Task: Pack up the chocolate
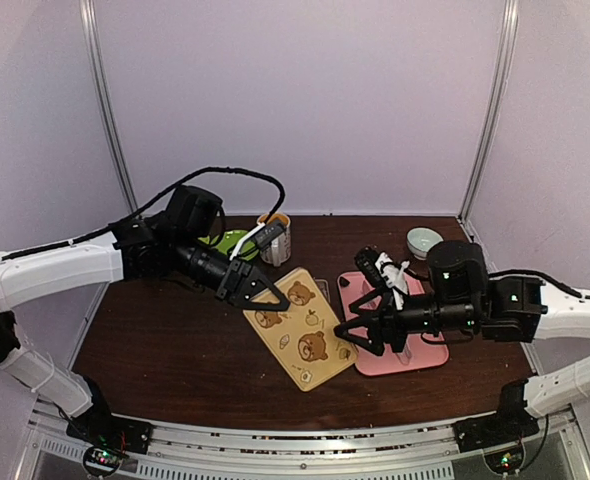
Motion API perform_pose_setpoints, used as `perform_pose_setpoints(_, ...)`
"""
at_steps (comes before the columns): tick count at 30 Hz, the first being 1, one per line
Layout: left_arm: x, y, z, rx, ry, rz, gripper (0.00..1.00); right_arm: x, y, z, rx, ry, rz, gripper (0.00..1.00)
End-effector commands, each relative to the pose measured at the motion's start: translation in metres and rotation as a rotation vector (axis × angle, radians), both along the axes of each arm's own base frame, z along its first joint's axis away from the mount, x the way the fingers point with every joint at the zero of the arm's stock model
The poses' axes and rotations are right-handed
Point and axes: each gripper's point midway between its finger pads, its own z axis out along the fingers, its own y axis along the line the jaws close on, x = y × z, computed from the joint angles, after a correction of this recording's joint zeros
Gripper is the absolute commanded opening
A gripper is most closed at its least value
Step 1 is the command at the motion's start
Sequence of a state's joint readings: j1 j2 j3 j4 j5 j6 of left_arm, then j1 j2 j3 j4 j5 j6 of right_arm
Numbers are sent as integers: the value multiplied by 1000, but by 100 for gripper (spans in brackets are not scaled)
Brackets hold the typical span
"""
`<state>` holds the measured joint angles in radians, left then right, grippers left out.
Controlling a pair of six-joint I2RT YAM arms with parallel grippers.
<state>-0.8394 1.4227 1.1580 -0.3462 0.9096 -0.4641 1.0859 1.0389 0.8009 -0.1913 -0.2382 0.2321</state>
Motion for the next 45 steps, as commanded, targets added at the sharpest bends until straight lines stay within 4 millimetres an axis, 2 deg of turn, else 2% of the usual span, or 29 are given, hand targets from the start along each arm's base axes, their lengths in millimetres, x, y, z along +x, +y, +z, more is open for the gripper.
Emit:
perform_pose_setpoints(1, -7, 0, 23, -70, -58, -49, 0, -7, 16, 5, 19, 25, 76, 66)
perform_pose_setpoints(10, -11, 2, 24, -81, -62, -69, 0, -9, 29, 11, 54, 27, 118, 53)
perform_pose_setpoints(15, -18, 3, 32, -132, -62, -101, 0, -14, 34, 13, 84, 41, 152, 48)
perform_pose_setpoints(21, -21, 4, 40, -163, -67, -115, 0, -18, 37, 16, 105, 52, 177, 32)
perform_pose_setpoints(26, -16, 4, 33, -130, -85, -83, 7, -15, 36, 19, 120, 45, 157, 17)
perform_pose_setpoints(30, -9, 4, 26, -106, -108, -46, 21, -10, 32, 23, 143, 38, 121, 7)
perform_pose_setpoints(31, -5, 4, 24, -95, -120, -26, 27, -10, 31, 24, 150, 36, 114, 6)
perform_pose_setpoints(33, 6, 7, 19, -66, -136, 32, 47, -8, 28, 27, 164, 37, 101, 5)
perform_pose_setpoints(35, 20, 11, 19, -55, -152, 111, 61, -5, 25, 28, 178, 42, 78, 5)
perform_pose_setpoints(40, 56, 38, 26, -67, -214, 351, 78, 13, 18, 22, 179, 88, -26, 4)
perform_pose_setpoints(42, 68, 52, 28, -74, -231, 439, 89, 20, 18, 18, 177, 122, -63, 4)
perform_pose_setpoints(44, 77, 64, 22, -50, -245, 523, 97, 29, 21, 13, 173, 159, -102, 4)
perform_pose_setpoints(45, 80, 69, 20, -41, -257, 556, 97, 34, 22, 9, 172, 181, -130, 3)
